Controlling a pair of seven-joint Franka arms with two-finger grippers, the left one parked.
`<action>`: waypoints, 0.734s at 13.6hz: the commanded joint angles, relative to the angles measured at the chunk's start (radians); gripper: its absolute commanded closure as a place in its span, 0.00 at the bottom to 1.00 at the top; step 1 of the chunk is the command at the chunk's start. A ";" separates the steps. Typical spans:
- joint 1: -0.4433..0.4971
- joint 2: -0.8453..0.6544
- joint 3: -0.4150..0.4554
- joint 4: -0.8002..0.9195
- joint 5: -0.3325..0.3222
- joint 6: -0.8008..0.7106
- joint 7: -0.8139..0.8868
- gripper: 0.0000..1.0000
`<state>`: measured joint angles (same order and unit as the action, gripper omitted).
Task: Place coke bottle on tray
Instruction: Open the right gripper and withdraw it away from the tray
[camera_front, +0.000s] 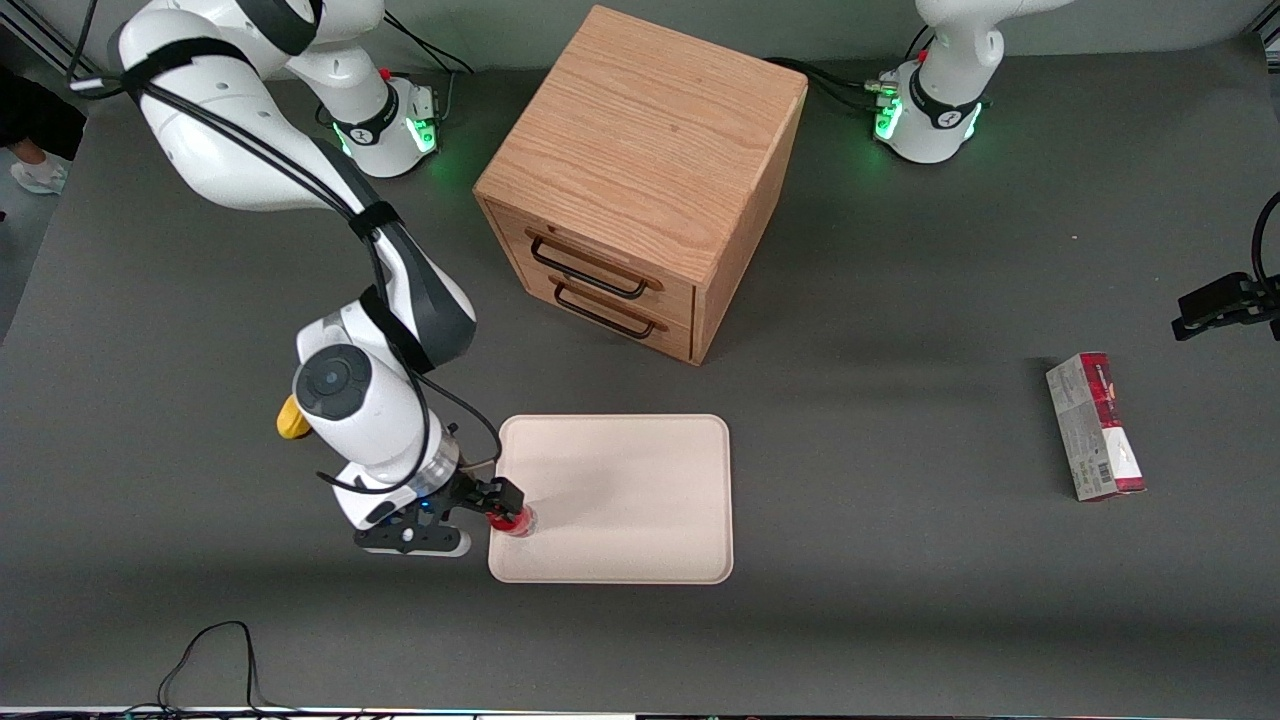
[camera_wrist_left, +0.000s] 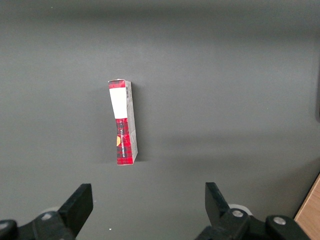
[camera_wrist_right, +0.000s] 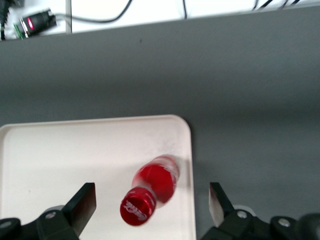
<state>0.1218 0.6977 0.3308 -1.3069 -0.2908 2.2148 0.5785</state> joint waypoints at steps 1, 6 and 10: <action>0.004 -0.162 -0.057 -0.064 -0.001 -0.157 -0.125 0.00; 0.009 -0.518 -0.283 -0.345 0.212 -0.260 -0.550 0.00; 0.009 -0.687 -0.397 -0.368 0.294 -0.469 -0.687 0.00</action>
<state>0.1149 0.1206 -0.0338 -1.5992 -0.0436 1.7963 -0.0762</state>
